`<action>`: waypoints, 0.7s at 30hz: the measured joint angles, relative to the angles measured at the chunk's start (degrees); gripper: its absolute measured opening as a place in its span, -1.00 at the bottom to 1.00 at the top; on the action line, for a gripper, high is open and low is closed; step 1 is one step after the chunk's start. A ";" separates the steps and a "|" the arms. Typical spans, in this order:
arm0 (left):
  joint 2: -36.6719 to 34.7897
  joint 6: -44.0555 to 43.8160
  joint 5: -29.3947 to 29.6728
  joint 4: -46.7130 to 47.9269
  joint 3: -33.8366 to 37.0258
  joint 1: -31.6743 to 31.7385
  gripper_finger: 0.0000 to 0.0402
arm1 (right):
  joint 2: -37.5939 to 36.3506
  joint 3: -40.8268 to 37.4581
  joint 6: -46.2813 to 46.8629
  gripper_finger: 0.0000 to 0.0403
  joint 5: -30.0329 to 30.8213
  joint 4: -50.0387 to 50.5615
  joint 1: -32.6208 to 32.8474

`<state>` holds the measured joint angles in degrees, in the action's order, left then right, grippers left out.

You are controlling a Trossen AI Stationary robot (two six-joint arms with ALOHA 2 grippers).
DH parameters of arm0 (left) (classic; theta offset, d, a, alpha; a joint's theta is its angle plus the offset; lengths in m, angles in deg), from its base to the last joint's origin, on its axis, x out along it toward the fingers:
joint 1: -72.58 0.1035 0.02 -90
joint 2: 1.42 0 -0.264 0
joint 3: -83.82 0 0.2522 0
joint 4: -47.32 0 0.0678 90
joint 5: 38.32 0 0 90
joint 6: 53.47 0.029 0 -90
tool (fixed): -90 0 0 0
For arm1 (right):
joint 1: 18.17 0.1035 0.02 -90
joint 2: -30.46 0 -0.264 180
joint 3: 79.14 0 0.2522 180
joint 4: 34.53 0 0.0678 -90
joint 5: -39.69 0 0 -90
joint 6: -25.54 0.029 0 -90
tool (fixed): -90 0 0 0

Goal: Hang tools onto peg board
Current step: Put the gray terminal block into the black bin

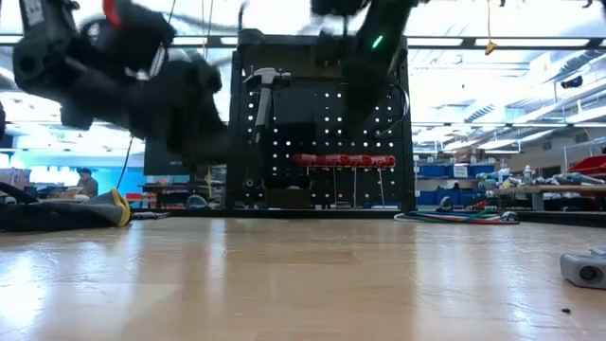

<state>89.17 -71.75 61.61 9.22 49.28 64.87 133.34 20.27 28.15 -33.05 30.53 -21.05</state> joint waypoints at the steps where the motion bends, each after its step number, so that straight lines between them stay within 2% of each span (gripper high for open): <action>1: -1.39 0.00 0.48 -0.49 -0.20 -0.76 -0.38 | -2.01 -1.98 2.54 0.31 0.66 -0.98 2.97; 6: -2.95 -2.12 0.73 -9.69 -0.37 -4.80 -0.38 | -11.72 -14.64 21.78 0.29 4.09 -14.28 19.84; 10: 0.01 -3.40 2.30 -16.88 -0.55 -8.25 -0.38 | -13.04 -23.02 40.22 0.29 4.17 -17.67 33.07; 13: 3.11 -6.30 4.97 -20.36 -1.42 -10.37 -0.38 | -11.05 -27.13 53.01 0.27 5.68 -17.97 41.94; 15: 5.36 -7.59 5.25 -21.02 -2.85 -11.01 -0.38 | -8.67 -29.60 59.27 0.25 9.87 -18.83 47.28; 18: 8.73 -9.84 5.41 -21.06 -5.21 -11.92 -0.38 | -4.69 -31.29 64.60 0.23 16.13 -23.26 53.71; 21: 11.69 -13.70 5.39 -20.93 -7.48 -13.32 -0.38 | -0.63 -31.51 69.15 0.22 17.42 -21.95 58.04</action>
<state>100.85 -85.45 67.00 -11.71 41.80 51.55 132.72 -11.25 97.30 -15.64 8.58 36.99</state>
